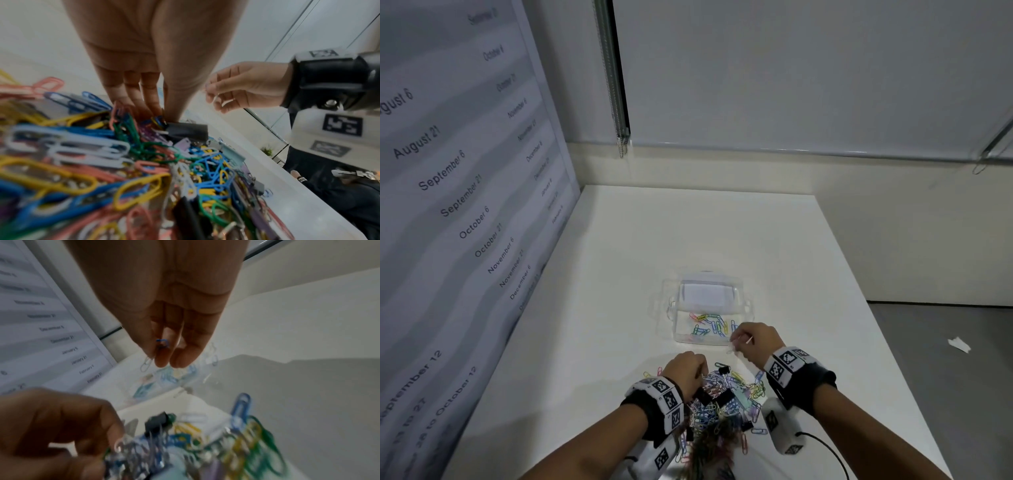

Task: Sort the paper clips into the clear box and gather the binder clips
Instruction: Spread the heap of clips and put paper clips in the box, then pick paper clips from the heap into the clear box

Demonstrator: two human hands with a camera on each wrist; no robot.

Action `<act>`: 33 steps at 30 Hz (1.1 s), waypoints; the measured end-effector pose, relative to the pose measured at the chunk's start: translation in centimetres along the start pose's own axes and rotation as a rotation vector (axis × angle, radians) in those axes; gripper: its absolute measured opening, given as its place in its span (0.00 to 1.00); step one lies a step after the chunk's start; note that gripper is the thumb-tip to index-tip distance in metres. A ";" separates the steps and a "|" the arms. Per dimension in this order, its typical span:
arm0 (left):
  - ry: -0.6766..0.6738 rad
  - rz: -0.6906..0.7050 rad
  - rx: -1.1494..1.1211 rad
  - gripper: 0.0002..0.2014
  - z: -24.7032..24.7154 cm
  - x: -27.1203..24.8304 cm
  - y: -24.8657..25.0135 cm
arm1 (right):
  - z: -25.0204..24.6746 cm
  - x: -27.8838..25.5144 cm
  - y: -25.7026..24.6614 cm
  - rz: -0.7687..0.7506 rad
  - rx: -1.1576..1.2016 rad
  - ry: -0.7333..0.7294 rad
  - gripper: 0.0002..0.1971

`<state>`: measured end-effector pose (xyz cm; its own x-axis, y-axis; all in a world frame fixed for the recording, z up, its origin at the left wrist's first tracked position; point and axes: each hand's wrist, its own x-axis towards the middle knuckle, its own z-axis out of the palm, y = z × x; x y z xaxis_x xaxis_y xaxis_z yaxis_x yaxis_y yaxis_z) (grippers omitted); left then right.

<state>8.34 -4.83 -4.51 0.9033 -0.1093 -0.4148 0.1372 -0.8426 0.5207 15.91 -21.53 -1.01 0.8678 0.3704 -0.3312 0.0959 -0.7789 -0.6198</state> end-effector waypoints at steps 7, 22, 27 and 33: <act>0.077 -0.044 -0.234 0.08 -0.7 -0.3 -0.6 | -0.5 1.5 -1.0 -0.008 0.128 0.139 0.09; 0.279 -0.062 -0.628 0.05 -6.1 3.1 0.9 | -0.2 0.6 -0.5 0.038 0.129 0.074 0.08; 0.205 -0.124 -0.614 0.15 -5.9 3.2 -0.1 | -1.0 1.4 -1.1 0.030 0.116 0.167 0.14; 0.279 -0.040 -0.567 0.17 -5.8 0.1 -1.5 | 1.0 0.5 -0.8 -0.017 -0.003 0.099 0.13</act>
<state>10.57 -0.55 -1.04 0.9544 0.1225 -0.2723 0.2984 -0.4245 0.8549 15.75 -20.19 -1.40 0.9100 0.3321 -0.2483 0.1129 -0.7746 -0.6223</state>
